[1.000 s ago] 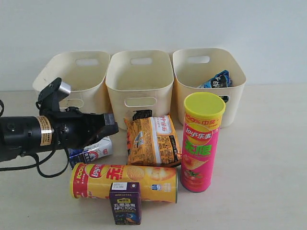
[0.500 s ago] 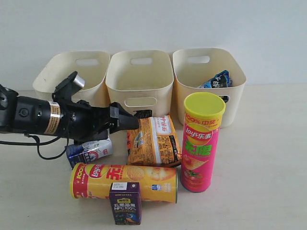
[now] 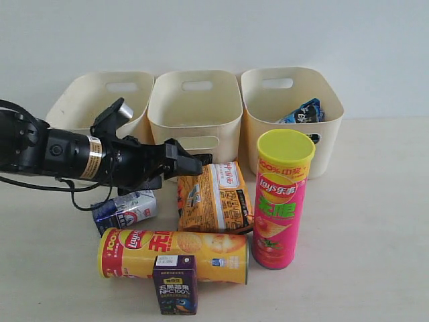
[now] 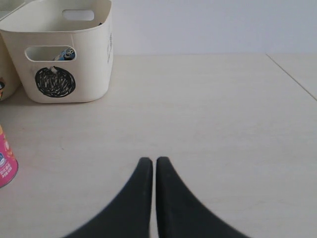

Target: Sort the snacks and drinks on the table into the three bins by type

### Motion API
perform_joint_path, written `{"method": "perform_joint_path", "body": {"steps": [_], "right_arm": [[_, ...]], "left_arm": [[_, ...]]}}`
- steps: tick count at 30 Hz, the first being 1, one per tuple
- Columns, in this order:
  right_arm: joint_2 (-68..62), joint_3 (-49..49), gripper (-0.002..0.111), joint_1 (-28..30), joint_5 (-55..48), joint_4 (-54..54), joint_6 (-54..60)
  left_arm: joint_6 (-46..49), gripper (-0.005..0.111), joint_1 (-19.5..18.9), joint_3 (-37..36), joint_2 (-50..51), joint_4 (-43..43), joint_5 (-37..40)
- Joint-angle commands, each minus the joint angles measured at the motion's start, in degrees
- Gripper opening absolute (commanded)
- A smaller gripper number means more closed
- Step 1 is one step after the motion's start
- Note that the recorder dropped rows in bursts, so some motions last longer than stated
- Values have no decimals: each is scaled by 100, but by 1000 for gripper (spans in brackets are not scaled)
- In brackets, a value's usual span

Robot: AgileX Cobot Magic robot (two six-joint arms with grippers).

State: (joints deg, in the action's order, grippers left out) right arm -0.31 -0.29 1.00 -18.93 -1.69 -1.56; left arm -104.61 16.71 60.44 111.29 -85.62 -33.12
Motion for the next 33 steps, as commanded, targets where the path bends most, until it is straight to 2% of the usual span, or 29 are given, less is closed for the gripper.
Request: {"method": "perform_joint_path", "body": {"steps": [1, 11, 23, 26, 33], "right_arm": [[31, 29, 0, -5, 44, -37, 18], [31, 29, 0, -5, 44, -37, 18], [31, 29, 0, -5, 44, -37, 18], [31, 29, 0, -5, 44, -37, 18], [31, 29, 0, -5, 44, -37, 18]], "left_arm": [[-202, 93, 37, 90, 140, -205, 67], [-417, 93, 451, 507, 407, -276, 361], [-544, 93, 465, 565, 632, -592, 1067], [-546, 93, 465, 733, 782, -579, 674], [-596, 91, 686, 1005, 1160, -524, 942]]}}
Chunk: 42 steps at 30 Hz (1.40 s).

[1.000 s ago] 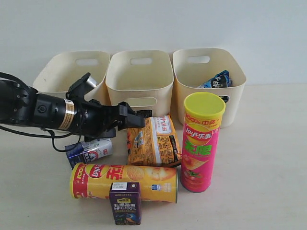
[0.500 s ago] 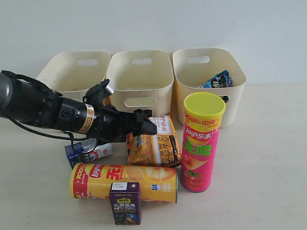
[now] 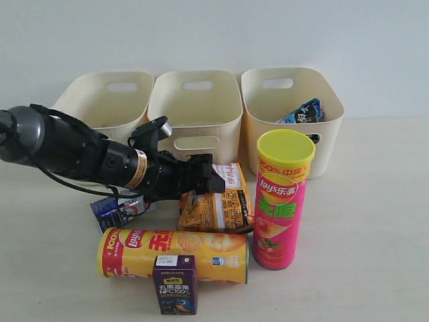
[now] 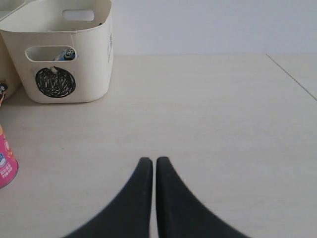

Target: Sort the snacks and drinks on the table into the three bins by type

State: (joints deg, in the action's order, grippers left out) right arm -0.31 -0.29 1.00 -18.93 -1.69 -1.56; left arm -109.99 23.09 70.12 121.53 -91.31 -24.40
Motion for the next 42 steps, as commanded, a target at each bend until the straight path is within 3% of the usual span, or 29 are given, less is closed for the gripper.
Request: {"method": "perform_joint_path", "body": {"steps": [1, 10, 18, 25, 34, 42], "right_arm": [[31, 29, 0, -5, 44, -37, 18], [31, 29, 0, -5, 44, -37, 18], [31, 29, 0, -5, 44, -37, 18], [31, 29, 0, -5, 44, -37, 18], [31, 29, 0, -5, 44, -37, 18], [31, 29, 0, -5, 34, -37, 18]], "left_arm": [[-58, 91, 48, 37, 156, 35, 71], [-58, 91, 48, 37, 118, -39, 379], [-652, 91, 48, 37, -349, -864, 669], [-655, 91, 12, 65, -106, -864, 562], [-655, 91, 23, 382, 451, -810, -151], [-739, 91, 52, 421, 647, -854, 84]]}}
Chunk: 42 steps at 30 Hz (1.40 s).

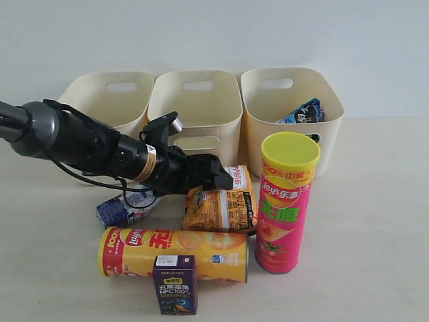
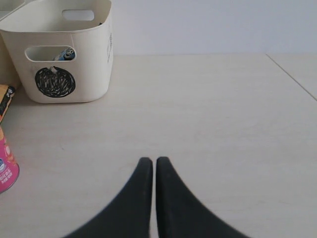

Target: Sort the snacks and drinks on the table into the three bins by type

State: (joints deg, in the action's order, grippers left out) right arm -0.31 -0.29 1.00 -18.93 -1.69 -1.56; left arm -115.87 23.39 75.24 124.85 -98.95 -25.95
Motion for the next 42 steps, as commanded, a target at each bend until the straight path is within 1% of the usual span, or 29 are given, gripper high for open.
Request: {"method": "perform_joint_path", "body": {"steps": [1, 3, 4, 5, 6, 7, 8, 10, 15, 20, 27, 42], "right_arm": [[31, 29, 0, -5, 34, -37, 18], [31, 29, 0, -5, 34, -37, 18], [31, 29, 0, -5, 34, -37, 18], [31, 29, 0, -5, 34, -37, 18], [31, 29, 0, -5, 34, -37, 18], [31, 29, 0, -5, 34, -37, 18], [31, 29, 0, -5, 34, -37, 18], [31, 29, 0, -5, 34, -37, 18], [31, 29, 0, -5, 34, -37, 18], [31, 29, 0, -5, 46, -37, 18], [31, 29, 0, -5, 46, -37, 18], [31, 29, 0, -5, 46, -37, 18]], "left_arm": [[-151, 91, 22, -91, 316, -100, 237], [-151, 90, 22, -91, 316, -100, 291], [-151, 87, 22, -91, 316, -100, 347], [-151, 81, 22, -91, 316, -100, 373], [-151, 72, 22, -91, 316, -100, 373], [-151, 55, 22, -91, 316, -100, 373], [-151, 45, 22, -91, 316, -100, 373], [-151, 6, 22, -91, 305, -100, 327], [-265, 4, 10, -91, 146, -100, 324], [-276, 4, 10, -91, -186, -100, -8], [-330, 4, 10, -91, -597, -100, -210], [-367, 4, -14, -91, -1024, -100, -621]]}}
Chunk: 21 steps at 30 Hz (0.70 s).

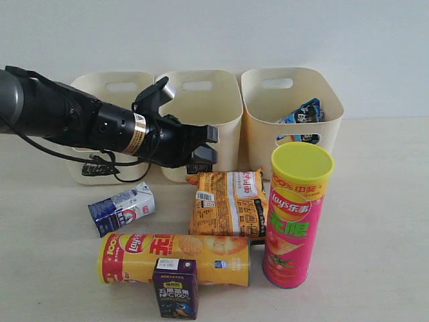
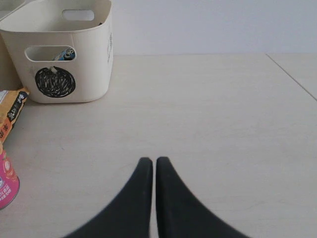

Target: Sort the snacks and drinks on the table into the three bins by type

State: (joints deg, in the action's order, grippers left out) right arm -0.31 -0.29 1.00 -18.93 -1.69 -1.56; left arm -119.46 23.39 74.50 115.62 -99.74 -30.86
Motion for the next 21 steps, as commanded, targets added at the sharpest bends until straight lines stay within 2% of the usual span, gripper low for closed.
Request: {"method": "perform_joint_path", "body": {"steps": [1, 6, 9, 13, 14, 16, 21], "right_arm": [[31, 29, 0, -5, 46, -37, 18], [31, 29, 0, -5, 46, -37, 18], [31, 29, 0, -5, 46, -37, 18], [31, 29, 0, -5, 46, -37, 18], [31, 29, 0, -5, 46, -37, 18], [31, 29, 0, -5, 46, -37, 18], [31, 29, 0, -5, 46, -37, 18]], "left_arm": [[-7, 4, -14, -17, -101, -20, -112], [-7, 7, -48, -84, -101, -20, -124], [19, 28, -48, -134, -101, -20, -203], [92, 73, -48, -227, -90, -20, -237], [78, 82, -48, -252, -90, -20, -225], [78, 89, -48, -321, -53, -20, -177], [69, 89, -48, -389, 144, -20, 16]]}}
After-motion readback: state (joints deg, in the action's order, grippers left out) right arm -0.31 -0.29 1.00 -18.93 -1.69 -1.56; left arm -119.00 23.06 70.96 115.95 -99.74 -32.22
